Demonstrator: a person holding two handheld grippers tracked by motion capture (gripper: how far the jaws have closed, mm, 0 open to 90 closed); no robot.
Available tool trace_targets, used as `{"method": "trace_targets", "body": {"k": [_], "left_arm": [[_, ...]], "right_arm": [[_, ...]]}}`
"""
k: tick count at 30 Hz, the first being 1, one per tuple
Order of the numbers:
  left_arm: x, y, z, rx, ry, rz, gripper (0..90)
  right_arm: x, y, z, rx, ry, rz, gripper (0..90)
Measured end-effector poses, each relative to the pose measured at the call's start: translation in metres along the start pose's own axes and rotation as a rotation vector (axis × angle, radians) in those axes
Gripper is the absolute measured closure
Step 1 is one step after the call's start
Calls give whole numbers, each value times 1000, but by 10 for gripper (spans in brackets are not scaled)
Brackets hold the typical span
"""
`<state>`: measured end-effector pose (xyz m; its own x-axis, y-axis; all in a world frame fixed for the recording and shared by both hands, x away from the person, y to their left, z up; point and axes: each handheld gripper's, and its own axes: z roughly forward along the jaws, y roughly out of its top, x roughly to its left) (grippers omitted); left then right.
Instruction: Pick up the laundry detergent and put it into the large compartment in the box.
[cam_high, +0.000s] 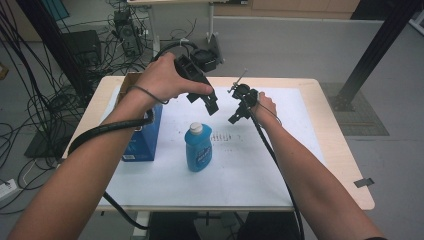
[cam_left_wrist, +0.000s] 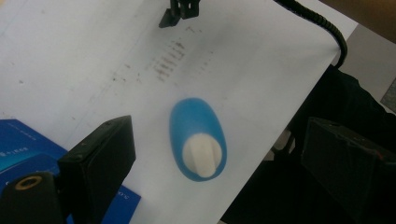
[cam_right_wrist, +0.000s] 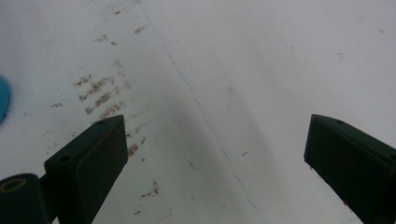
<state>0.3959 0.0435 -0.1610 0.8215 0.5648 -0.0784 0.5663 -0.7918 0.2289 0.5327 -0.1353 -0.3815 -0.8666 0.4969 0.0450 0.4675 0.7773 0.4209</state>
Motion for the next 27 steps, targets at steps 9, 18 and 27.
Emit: {"method": "trace_targets", "body": {"k": [9, 18, 27], "left_arm": [[-1, -9, 0, -12, 7, -24, 101], [0, -14, 10, -3, 16, -42, 90], [-2, -17, 21, -5, 30, -42, 89]], "right_arm": [[1, 0, -1, 5, -3, 0, 58], [3, 1, -1, 9, -7, -7, 59], [2, 0, -1, 10, -6, -3, 59]]}}
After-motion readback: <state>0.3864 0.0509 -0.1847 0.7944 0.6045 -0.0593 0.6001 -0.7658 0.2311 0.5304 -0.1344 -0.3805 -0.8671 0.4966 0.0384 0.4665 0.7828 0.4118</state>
